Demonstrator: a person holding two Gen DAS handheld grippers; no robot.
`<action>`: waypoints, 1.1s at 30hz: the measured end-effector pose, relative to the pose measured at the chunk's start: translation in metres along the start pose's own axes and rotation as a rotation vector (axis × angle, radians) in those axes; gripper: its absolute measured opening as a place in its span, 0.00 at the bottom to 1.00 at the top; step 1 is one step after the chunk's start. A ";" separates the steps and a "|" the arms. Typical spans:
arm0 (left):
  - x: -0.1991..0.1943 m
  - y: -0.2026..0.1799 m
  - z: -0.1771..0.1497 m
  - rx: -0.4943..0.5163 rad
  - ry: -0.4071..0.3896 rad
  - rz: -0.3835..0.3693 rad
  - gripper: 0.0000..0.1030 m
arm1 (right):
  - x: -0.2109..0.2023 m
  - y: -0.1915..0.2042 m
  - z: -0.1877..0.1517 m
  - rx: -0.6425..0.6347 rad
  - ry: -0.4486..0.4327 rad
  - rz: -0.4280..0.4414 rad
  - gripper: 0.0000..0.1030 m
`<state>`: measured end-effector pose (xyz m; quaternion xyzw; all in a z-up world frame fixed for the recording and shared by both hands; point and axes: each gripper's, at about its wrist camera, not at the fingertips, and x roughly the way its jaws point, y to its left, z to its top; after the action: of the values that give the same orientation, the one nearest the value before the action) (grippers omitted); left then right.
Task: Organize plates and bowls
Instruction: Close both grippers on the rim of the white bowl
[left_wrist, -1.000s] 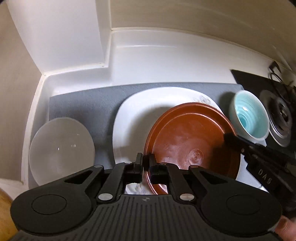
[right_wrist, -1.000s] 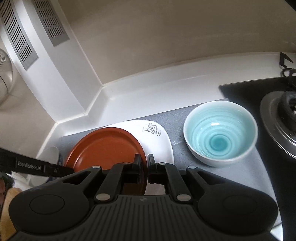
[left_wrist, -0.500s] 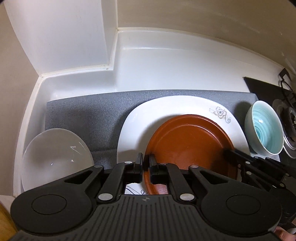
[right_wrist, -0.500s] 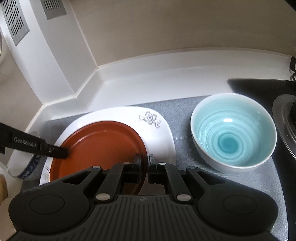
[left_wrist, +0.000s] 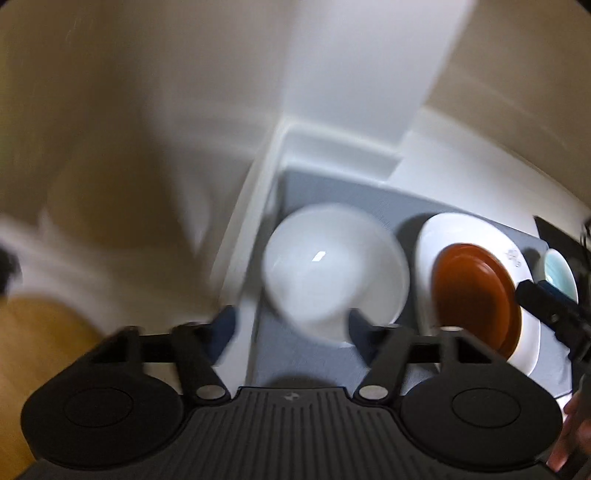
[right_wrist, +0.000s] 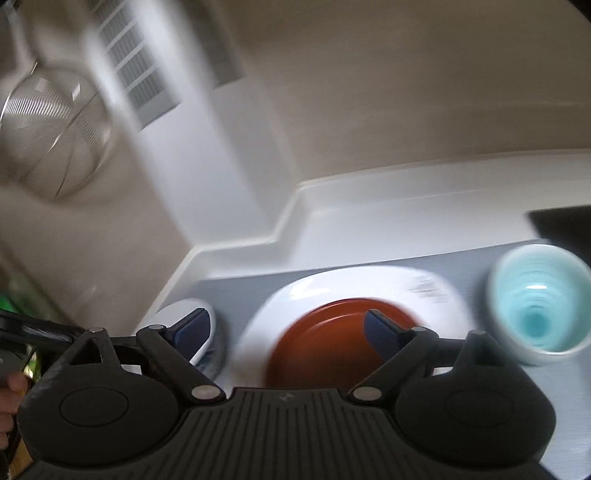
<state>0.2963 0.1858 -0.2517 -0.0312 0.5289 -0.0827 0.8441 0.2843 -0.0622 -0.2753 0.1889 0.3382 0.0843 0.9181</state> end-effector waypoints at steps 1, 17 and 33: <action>0.004 0.004 -0.002 -0.024 0.004 -0.022 0.39 | 0.008 0.010 -0.001 -0.021 0.023 0.028 0.78; 0.029 0.010 -0.019 -0.063 0.000 -0.089 0.16 | 0.080 0.060 -0.009 -0.096 0.300 0.040 0.15; 0.039 -0.018 -0.028 0.021 -0.078 0.030 0.09 | 0.073 0.052 -0.022 -0.036 0.318 0.040 0.16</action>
<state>0.2852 0.1620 -0.2959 -0.0176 0.4950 -0.0744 0.8655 0.3241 0.0123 -0.3131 0.1634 0.4738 0.1376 0.8543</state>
